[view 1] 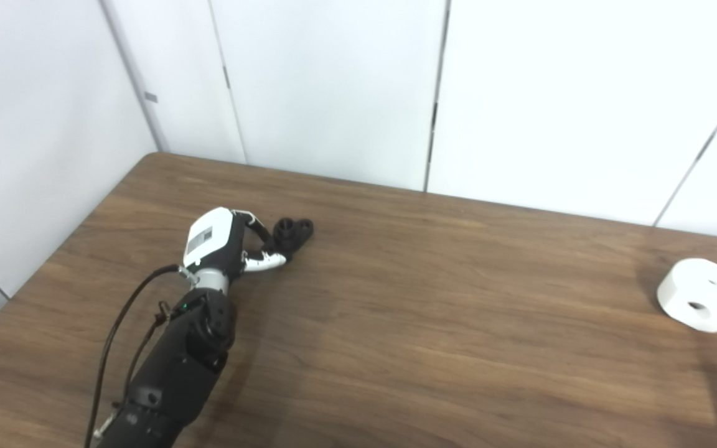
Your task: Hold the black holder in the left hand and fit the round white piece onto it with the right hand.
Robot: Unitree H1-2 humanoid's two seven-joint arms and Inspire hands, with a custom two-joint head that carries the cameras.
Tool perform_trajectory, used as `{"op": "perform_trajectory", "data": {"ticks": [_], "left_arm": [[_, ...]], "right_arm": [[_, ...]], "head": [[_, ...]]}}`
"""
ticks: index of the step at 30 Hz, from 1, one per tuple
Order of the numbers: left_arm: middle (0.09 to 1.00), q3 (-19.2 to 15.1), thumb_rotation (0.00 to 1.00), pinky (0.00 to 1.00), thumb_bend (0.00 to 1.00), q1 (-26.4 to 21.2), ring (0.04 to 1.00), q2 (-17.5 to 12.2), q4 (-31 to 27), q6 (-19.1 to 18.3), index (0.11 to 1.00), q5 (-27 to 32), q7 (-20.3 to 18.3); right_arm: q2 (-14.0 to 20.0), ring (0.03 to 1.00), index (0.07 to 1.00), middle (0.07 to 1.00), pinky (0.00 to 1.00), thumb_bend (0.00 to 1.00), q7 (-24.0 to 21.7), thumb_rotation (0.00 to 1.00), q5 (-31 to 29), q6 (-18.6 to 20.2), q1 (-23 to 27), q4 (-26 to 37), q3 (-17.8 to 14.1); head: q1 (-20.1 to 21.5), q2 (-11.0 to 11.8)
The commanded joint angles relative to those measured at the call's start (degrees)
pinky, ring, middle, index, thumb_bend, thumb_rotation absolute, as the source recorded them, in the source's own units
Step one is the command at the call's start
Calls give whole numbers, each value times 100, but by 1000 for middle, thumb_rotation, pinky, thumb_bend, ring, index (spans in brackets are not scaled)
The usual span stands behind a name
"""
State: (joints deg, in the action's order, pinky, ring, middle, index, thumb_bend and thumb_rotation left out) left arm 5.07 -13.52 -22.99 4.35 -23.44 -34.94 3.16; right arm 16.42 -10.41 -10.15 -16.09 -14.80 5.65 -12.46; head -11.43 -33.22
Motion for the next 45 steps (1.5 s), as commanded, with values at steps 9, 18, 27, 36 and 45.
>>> {"op": "perform_trajectory", "data": {"ticks": [9, 18, 27, 36, 45], "left_arm": [[788, 516, 52, 887, 513, 378, 893, 338, -829, 15, 490, -68, -471], [797, 984, 48, 902, 513, 912, 893, 566, -1231, 499, 490, -4, -659], [809, 1575, 47, 884, 514, 1360, 899, 612, -1678, 887, 489, 0, -1025], [828, 1888, 44, 886, 513, 1898, 916, 504, -2035, 1216, 489, 245, -1495], [840, 2071, 43, 918, 513, 2159, 918, 423, -1863, 1750, 490, 466, -1579]], "right_arm": [[-369, 1000, 997, 985, 1000, 607, 32, 1000, -9, -38, -123, -191, 267], [-452, 987, 976, 967, 1000, 592, 138, 1000, 187, -46, -134, -59, 317], [-581, 998, 977, 971, 1000, 552, 229, 1000, 433, 110, -227, 209, 402], [-692, 997, 971, 967, 1000, 538, 311, 1000, 545, 314, -259, 402, 474], [-719, 997, 971, 965, 1000, 561, 397, 1000, 638, 542, -287, 581, 492]], "head": [[251, -134], [621, -318], [1100, -535], [1423, -687], [1644, -753]]}}
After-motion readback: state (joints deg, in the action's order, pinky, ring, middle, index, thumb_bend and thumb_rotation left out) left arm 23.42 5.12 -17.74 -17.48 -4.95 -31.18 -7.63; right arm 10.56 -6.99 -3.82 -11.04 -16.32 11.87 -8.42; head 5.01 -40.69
